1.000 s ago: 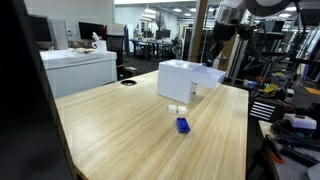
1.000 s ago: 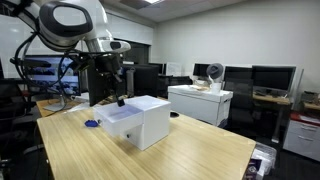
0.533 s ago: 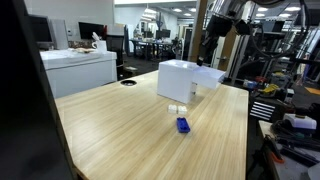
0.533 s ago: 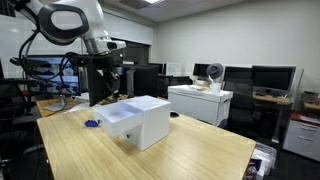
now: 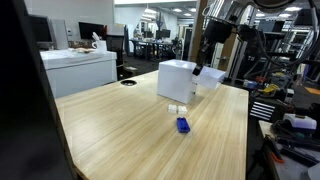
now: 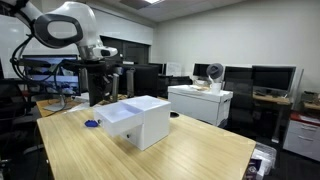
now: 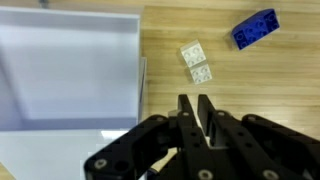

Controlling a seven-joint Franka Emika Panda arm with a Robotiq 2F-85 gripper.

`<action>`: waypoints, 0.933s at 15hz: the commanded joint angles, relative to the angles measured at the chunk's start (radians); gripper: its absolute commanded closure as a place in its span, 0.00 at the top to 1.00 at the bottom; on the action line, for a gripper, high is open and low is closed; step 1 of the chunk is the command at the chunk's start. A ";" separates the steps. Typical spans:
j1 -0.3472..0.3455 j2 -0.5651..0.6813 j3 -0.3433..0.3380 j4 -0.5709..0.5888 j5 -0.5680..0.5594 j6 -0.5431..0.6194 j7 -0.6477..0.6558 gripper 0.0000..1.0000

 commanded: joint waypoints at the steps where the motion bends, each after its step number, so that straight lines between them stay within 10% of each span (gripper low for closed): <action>1: -0.022 0.027 0.040 -0.042 -0.028 0.087 0.004 0.47; 9: 0.069 0.120 -0.009 -0.055 0.077 0.163 -0.156 0.98; 14: 0.139 0.171 -0.056 -0.036 0.200 0.137 -0.336 1.00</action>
